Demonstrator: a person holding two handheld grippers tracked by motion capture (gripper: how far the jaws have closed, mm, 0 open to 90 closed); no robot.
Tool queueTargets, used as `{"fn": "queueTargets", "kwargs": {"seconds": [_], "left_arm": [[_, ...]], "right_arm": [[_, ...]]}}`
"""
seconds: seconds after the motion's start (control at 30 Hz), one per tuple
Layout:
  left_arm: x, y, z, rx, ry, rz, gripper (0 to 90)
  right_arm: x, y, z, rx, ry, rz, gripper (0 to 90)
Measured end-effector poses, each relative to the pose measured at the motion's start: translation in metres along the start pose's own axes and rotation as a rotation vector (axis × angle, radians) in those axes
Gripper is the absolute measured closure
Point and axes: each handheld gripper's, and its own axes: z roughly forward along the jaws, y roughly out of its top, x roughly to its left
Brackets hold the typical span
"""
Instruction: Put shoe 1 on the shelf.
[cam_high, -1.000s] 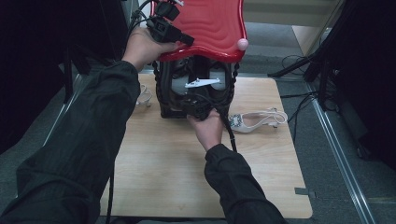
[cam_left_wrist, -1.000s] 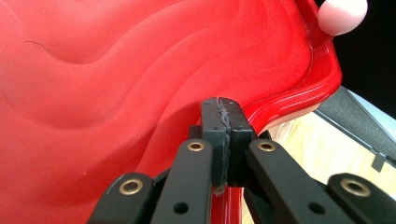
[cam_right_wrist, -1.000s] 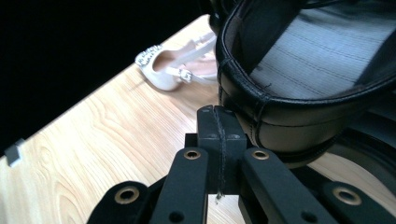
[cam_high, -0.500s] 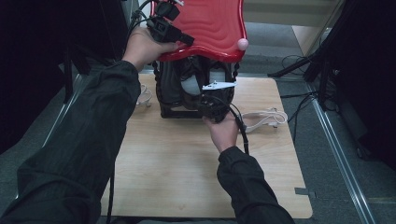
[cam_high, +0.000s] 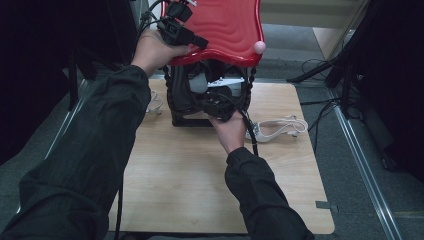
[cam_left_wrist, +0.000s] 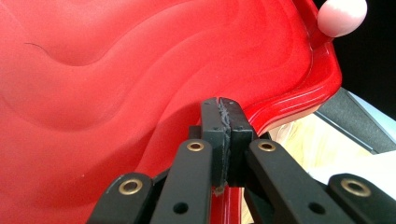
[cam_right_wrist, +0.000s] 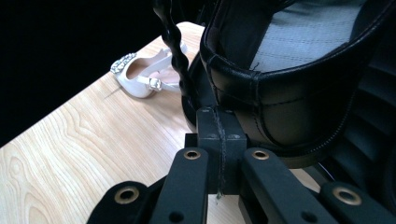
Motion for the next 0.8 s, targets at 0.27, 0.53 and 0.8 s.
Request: {"fn": "queueTargets", "kwargs": {"seconds": [0.27,0.53,0.8], "left_arm": [[0.000,0.000,0.000,-0.003,0.002,0.001,89.1],[0.000,-0.001,-0.003,-0.013,-0.016,-0.017,86.1],[0.001,0.003,-0.004,0.011,-0.024,-0.048,79.2]], "right_arm": [[0.013,0.016,0.027,0.028,0.010,-0.052,90.0],[0.021,0.018,0.031,0.010,0.052,-0.020,90.0],[0.031,0.005,0.001,0.023,0.079,-0.039,88.9]]}}
